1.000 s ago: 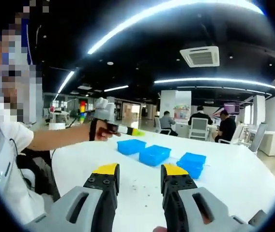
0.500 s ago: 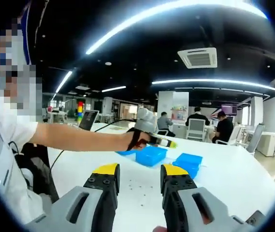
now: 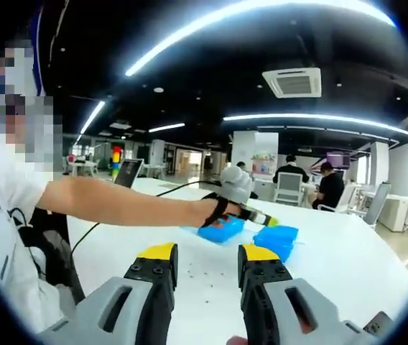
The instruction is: Pick up the resistors one by one and place each resistor into its matching bin, sorting the parts by color and model until every resistor is separated into the correct bin for its type
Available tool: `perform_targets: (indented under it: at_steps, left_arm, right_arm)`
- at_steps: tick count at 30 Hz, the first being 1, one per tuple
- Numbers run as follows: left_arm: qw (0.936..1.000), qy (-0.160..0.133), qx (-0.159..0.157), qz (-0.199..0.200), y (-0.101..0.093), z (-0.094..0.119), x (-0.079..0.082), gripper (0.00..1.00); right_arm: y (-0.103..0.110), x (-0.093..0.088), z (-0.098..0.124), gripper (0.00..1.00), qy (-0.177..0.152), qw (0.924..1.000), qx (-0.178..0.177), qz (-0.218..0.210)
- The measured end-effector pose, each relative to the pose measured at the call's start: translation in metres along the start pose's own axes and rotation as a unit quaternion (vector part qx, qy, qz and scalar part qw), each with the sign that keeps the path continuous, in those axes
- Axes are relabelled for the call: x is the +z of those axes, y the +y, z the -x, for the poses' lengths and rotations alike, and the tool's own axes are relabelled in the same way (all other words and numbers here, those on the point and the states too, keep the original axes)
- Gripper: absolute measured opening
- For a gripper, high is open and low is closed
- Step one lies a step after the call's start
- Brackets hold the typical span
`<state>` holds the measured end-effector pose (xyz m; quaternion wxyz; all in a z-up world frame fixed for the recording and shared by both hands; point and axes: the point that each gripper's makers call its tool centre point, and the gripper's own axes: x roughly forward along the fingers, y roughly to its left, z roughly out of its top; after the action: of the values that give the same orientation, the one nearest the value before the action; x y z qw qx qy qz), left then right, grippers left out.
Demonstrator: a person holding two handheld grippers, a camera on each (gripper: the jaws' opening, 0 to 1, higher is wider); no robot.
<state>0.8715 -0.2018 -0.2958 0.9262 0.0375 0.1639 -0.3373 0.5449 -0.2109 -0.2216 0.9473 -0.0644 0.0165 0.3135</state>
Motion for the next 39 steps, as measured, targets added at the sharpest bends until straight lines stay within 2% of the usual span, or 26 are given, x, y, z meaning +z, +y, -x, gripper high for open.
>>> perform_targets:
  at_steps: [3, 8, 12, 14, 19, 23, 24, 27, 31, 32, 37, 39]
  left_arm:
    - [1.0, -0.001, -0.003, -0.001, 0.003, 0.01, 0.002, 0.45]
    - [0.9997, -0.018, -0.018, -0.007, 0.006, 0.034, 0.019, 0.43]
    - [0.9979, -0.047, -0.044, 0.005, 0.005, 0.07, 0.038, 0.41]
    - [0.9968, -0.06, -0.053, 0.007, 0.008, 0.095, 0.046, 0.4]
    - [0.9938, -0.085, -0.071, 0.006, 0.01, 0.151, 0.052, 0.38]
    - [0.9907, -0.104, -0.087, 0.007, 0.011, 0.201, 0.045, 0.38]
    - [0.9904, -0.106, -0.088, 0.007, 0.011, 0.204, 0.044, 0.38]
    - [0.9883, -0.119, -0.096, 0.001, 0.008, 0.237, 0.032, 0.38]
    - [0.9837, -0.141, -0.11, 0.017, 0.002, 0.271, 0.019, 0.38]
    - [0.9829, -0.145, -0.111, 0.02, -0.001, 0.281, 0.011, 0.38]
    - [0.9806, -0.152, -0.12, 0.031, -0.008, 0.308, -0.015, 0.38]
    - [0.9811, -0.148, -0.123, 0.022, -0.012, 0.318, -0.029, 0.38]
  right_arm:
    - [0.002, 0.003, 0.0, 0.35, -0.005, 1.0, 0.005, -0.004]
    - [0.007, 0.007, 0.001, 0.35, -0.011, 0.9999, 0.012, -0.005]
    - [0.009, 0.008, 0.001, 0.35, -0.01, 0.9998, 0.014, -0.004]
    - [0.008, 0.008, 0.001, 0.35, -0.01, 0.9998, 0.015, -0.004]
    - [0.008, 0.006, -0.001, 0.35, -0.009, 0.9998, 0.017, -0.005]
    - [0.007, 0.005, -0.002, 0.35, -0.007, 0.9998, 0.017, -0.005]
    - [0.008, 0.005, -0.003, 0.35, -0.007, 0.9998, 0.018, -0.005]
    - [0.009, 0.004, -0.005, 0.35, -0.004, 0.9998, 0.02, -0.004]
    - [0.01, 0.002, -0.007, 0.35, -0.002, 0.9998, 0.021, -0.003]
    - [0.01, 0.002, -0.007, 0.35, -0.002, 0.9998, 0.022, -0.003]
    - [0.008, 0.002, -0.007, 0.36, -0.006, 0.9997, 0.023, -0.009]
    - [0.007, 0.001, -0.007, 0.36, -0.006, 0.9997, 0.022, -0.008]
